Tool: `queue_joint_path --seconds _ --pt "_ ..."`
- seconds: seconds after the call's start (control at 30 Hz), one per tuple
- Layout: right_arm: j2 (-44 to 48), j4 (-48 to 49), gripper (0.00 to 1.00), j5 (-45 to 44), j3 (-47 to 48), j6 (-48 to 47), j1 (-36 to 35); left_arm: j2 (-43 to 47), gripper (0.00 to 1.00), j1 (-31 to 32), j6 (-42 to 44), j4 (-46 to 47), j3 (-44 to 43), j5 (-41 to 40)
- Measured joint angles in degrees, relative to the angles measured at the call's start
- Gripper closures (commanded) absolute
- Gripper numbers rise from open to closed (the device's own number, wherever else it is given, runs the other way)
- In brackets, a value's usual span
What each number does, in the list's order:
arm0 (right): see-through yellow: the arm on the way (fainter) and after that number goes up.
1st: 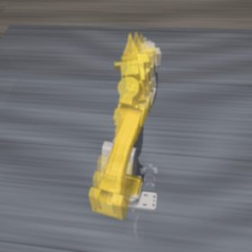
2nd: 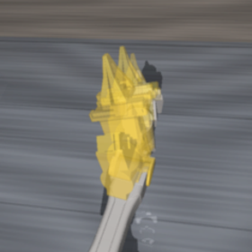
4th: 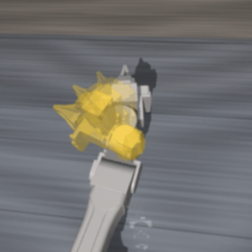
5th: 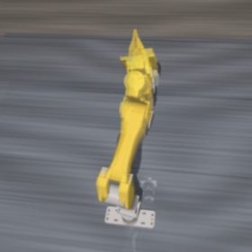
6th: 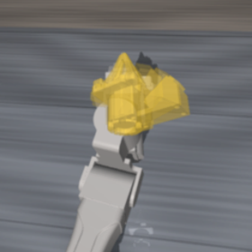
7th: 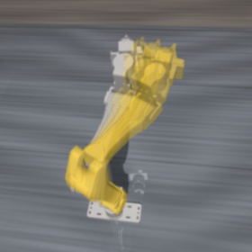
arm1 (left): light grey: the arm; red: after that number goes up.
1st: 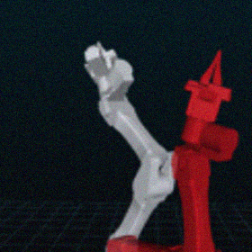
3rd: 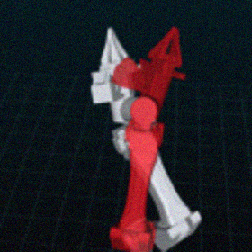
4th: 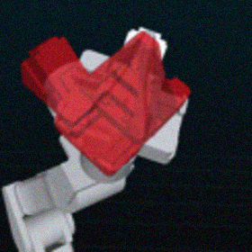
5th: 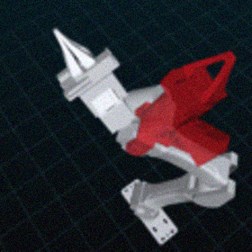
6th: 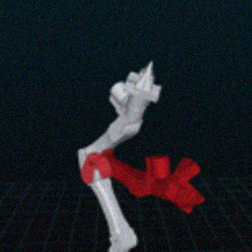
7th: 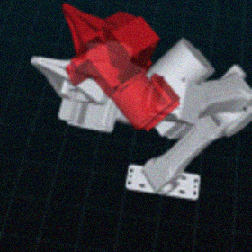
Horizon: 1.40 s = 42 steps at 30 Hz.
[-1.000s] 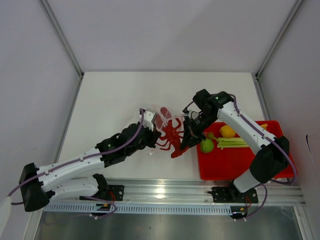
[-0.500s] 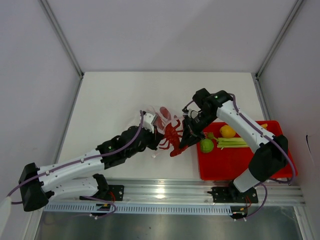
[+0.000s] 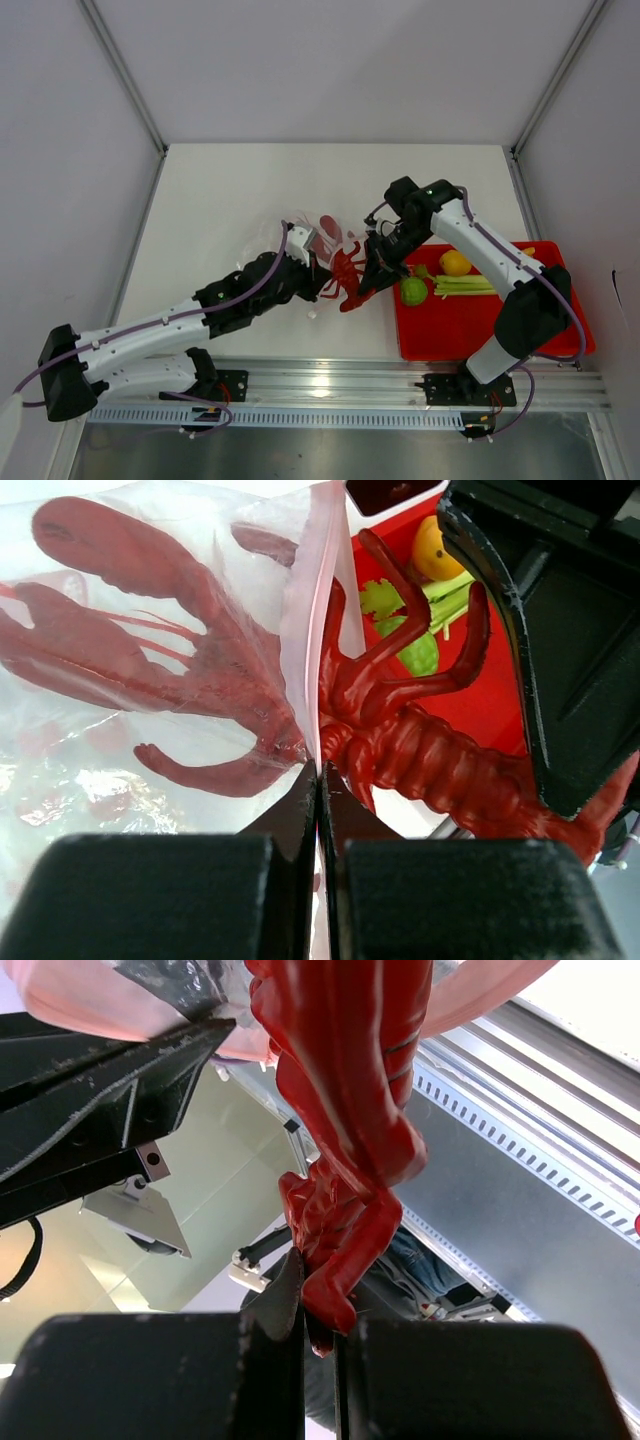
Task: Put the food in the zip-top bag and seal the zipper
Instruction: Place the fake lobster in the zipper food storage bag.
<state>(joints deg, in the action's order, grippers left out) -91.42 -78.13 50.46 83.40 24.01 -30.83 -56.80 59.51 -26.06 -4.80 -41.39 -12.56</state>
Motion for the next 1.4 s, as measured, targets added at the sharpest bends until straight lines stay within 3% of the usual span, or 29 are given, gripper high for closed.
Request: queue_joint_path --seconds 0.87,1.4 --pt "0.0 -0.6 0.94 -5.6 3.9 0.0 1.8 -2.5 1.0 1.5 -2.1 0.8 -3.4 2.7" --pt "0.0 -0.7 0.92 -11.0 6.0 -0.8 1.7 -8.7 0.99 1.6 -4.4 -7.7 -12.3 1.1"
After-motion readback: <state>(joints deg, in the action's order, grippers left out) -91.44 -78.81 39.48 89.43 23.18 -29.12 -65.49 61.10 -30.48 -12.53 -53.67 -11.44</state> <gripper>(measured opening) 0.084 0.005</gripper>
